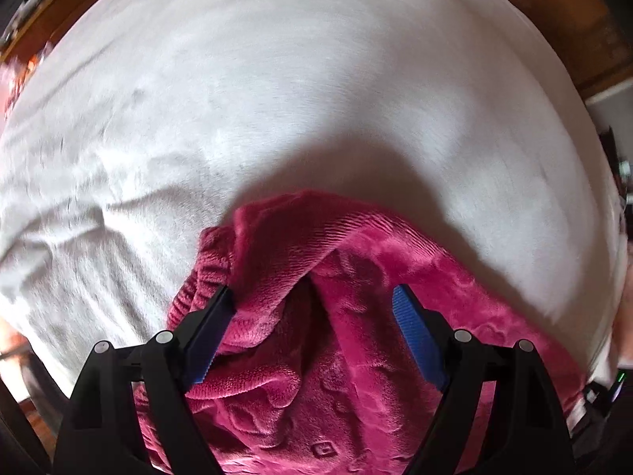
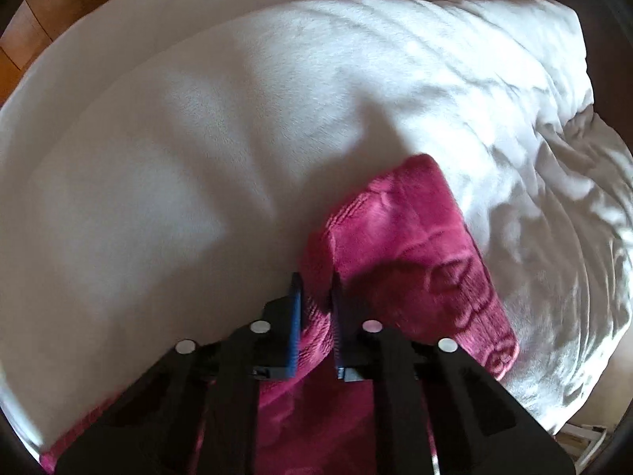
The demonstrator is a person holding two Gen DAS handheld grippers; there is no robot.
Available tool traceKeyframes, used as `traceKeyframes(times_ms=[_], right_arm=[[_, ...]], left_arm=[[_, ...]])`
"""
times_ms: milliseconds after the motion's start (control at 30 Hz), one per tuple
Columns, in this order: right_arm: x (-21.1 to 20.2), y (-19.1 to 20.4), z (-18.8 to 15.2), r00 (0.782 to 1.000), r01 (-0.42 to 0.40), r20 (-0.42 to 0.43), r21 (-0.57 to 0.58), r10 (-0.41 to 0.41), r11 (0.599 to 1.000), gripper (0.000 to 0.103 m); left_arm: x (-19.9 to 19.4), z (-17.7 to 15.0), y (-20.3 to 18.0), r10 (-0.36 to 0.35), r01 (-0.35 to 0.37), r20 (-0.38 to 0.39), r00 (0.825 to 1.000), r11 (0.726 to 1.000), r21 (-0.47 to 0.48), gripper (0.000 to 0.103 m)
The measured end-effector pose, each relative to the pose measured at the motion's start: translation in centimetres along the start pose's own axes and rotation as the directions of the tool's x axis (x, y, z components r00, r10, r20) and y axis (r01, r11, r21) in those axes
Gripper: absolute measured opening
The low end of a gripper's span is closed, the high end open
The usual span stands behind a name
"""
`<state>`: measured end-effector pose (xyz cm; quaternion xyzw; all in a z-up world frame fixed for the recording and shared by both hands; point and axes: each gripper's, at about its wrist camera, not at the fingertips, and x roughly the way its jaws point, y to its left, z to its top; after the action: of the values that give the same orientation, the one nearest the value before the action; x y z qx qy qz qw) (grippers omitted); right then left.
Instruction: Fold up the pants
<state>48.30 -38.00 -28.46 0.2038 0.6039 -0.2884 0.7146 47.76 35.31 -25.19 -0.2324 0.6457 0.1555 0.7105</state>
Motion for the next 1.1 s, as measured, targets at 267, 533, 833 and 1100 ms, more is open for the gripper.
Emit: traceKeyframes(times_ms=[267,533,833,1100], right_arm=[[-2.1,-5.6,-5.5,0.998,-0.060,0.025,0.076,0.058,0.995,0.009],[-0.8,-12.5,-10.9,0.995,-0.099,0.024,0.162,0.097,0.982,0.007],[-1.5,-13.4,-14.8,0.996,-0.083,0.035,0.122,0.079,0.989,0.007],[-2.7,-12.9,-18.5,0.997,-0.070,0.038,0.104,0.067,0.992,0.007]], left_arm=[[0.1,0.3,3.6,-0.083,0.080,-0.010,0.996,0.982,-0.168,0.082],[-1.1,-0.1,3.2,-0.157,0.165,0.053,0.986,0.948,-0.271,0.082],[2.4,0.9,2.5,-0.042,0.041,0.007,0.999,0.890,-0.454,0.081],[5.3,1.0,4.0,-0.031,-0.018,-0.080,0.996,0.836,-0.549,0.052]])
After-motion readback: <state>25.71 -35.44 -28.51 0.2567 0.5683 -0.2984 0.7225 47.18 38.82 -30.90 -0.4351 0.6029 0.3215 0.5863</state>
